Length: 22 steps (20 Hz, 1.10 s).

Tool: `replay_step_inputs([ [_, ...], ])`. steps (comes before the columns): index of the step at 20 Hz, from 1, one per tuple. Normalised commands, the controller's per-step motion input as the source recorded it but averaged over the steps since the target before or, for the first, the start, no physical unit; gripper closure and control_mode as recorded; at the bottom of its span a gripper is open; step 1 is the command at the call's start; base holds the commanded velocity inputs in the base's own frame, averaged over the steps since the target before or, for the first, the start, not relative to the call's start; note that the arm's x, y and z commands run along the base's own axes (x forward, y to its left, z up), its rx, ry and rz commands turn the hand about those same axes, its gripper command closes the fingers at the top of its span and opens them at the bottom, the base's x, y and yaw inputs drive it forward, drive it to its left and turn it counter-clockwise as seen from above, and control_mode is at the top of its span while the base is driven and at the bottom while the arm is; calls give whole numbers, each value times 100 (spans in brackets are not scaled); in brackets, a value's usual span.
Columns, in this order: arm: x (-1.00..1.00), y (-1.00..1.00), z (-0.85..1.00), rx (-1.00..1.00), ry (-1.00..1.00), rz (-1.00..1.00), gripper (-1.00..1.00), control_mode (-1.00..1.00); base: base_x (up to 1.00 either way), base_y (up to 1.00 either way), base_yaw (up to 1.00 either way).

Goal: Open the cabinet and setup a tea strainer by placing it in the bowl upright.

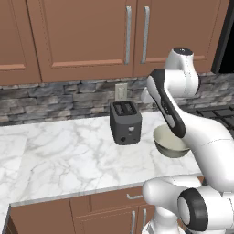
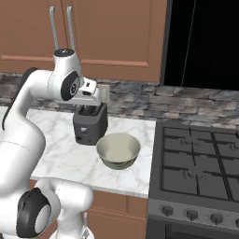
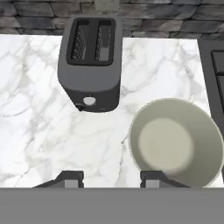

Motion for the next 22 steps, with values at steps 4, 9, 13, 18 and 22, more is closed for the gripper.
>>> replay_step_inputs([
  [4,-6,-3,0,0,0,0,-100,-100,0,0,0],
  [9,-54,2,4,0,-9,0,-100,-100,0,0,0],
  [13,-57,16,42,0,-25,0,-100,-100,0,0,0],
  [18,-24,22,63,0,-22,0,-100,-100,0,0,0],
  [22,-1,11,73,0,-19,0,-100,-100,0,0,0],
])
